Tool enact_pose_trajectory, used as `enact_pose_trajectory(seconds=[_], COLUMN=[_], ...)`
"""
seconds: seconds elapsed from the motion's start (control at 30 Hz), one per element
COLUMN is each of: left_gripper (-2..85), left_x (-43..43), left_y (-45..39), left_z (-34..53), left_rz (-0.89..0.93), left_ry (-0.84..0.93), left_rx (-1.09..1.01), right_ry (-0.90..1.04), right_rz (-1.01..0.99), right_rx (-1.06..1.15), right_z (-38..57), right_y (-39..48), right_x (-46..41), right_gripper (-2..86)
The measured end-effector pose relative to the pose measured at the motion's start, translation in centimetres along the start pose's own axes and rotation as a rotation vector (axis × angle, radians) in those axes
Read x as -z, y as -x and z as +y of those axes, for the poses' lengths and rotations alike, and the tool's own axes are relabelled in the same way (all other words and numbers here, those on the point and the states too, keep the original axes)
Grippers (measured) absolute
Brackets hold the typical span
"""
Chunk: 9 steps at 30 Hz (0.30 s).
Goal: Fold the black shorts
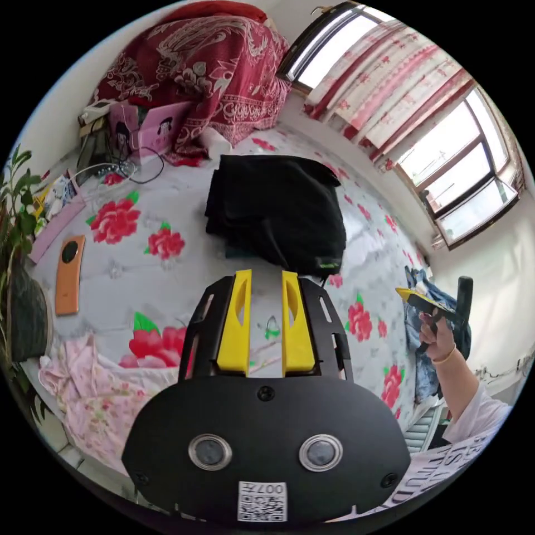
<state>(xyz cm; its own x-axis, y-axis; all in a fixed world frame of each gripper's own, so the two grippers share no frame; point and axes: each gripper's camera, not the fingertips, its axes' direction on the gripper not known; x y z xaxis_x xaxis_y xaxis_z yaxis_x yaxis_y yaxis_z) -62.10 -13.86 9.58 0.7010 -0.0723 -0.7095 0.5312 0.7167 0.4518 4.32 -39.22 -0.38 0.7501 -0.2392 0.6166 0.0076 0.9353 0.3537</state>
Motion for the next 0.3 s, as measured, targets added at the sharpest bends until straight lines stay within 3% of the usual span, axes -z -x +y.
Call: enact_pose_trajectory(seconds=[0.17, 0.3], left_gripper=[8.6, 8.0], left_x=[-10.1, -16.8], left_y=[-15.2, -28.4], left_z=[18.4, 29.9], left_rz=[-0.097, -0.156], left_ry=[0.244, 0.399], left_rx=[-0.310, -0.561], right_ry=[0.333, 0.479], right_rz=[0.306, 0.432], right_rx=[0.039, 0.067], right_z=[17.9, 28.0], right_y=[0.6, 3.6], right_x=[-2.6, -0.9], right_gripper=[2.6, 2.0])
